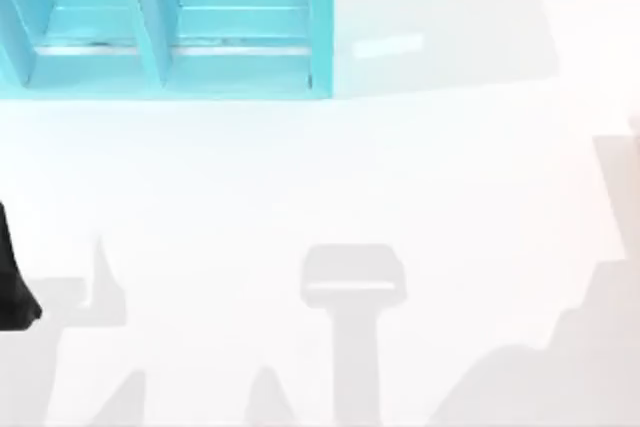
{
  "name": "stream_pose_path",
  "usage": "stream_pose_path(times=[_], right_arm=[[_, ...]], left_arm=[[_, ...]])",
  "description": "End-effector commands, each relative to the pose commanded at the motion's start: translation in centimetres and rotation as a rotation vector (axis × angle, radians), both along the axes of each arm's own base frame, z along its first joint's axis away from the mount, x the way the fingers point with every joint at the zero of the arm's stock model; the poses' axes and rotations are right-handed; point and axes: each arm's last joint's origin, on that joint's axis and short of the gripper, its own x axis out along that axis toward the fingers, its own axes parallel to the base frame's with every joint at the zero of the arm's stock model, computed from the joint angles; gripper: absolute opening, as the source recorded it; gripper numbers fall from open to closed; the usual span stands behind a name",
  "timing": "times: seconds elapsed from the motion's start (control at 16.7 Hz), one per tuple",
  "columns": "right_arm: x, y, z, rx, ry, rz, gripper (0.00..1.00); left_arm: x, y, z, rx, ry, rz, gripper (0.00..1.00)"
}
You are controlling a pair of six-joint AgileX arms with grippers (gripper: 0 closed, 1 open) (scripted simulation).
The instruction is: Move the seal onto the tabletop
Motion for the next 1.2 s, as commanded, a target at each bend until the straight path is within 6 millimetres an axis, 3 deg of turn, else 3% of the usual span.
stream_pose_path(times=[0.18,0.66,0.96,1.2], right_arm=[[0.0,-0.1,-1.8,0.000,0.000,-0.002,1.00],[0.0,-0.1,-9.2,0.001,0.001,-0.002,1.00],[0.0,-0.1,-9.7,0.001,0.001,-0.002,1.00],[0.0,-0.1,-9.7,0.001,0.001,-0.002,0.70]], left_arm=[[0.0,0.0,0.0,0.000,0.000,0.000,1.00],[0.0,0.0,0.0,0.000,0.000,0.000,1.00],[0.0,0.0,0.0,0.000,0.000,0.000,1.00],[0.0,0.0,0.0,0.000,0.000,0.000,1.00]])
